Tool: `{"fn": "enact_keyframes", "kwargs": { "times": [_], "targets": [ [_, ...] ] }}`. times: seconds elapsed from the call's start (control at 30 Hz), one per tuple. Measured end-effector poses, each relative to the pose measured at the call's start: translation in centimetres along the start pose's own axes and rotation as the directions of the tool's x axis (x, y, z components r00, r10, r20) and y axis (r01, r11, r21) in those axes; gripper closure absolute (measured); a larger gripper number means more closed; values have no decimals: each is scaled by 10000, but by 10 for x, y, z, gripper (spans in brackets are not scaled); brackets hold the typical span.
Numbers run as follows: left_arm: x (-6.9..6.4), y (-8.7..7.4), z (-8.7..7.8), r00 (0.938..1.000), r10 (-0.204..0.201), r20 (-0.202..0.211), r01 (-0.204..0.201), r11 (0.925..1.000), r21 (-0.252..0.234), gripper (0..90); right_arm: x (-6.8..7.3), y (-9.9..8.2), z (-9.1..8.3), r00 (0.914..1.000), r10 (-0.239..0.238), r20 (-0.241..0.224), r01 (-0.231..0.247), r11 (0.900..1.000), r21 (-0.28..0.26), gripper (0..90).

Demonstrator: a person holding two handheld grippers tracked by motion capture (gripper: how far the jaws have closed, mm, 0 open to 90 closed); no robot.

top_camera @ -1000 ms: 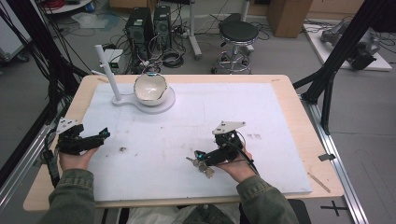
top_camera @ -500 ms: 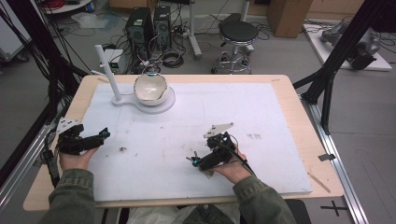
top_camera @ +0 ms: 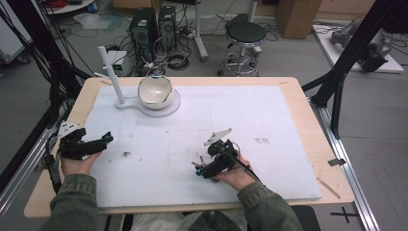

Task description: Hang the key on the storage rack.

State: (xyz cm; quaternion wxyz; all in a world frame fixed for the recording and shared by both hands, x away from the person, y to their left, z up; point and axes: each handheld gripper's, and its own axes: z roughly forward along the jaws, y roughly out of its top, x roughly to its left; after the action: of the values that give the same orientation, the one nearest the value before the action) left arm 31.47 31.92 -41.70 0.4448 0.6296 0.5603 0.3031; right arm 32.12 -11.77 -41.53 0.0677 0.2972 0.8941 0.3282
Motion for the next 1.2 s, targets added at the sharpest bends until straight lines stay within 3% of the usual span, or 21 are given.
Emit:
{"fn": "enact_keyframes", "kwargs": {
  "times": [0.27,0.53,0.8,1.2],
  "targets": [
    [0,0,0,10000,-6,12,6,10000,15,25,3,3,10,10000,-31,55,28,9987,513,42],
    [0,0,1,10000,-8,33,8,10000,16,25,3,7,17,9984,399,401,-443,9924,1149,59],
    [0,0,1,10000,-5,41,5,10000,18,25,5,8,18,9987,508,-47,-497,9895,1358,225],
    [0,0,1,10000,12,24,-12,10000,52,25,10,10,19,9984,361,443,-427,9863,1590,367]
  ]
}}
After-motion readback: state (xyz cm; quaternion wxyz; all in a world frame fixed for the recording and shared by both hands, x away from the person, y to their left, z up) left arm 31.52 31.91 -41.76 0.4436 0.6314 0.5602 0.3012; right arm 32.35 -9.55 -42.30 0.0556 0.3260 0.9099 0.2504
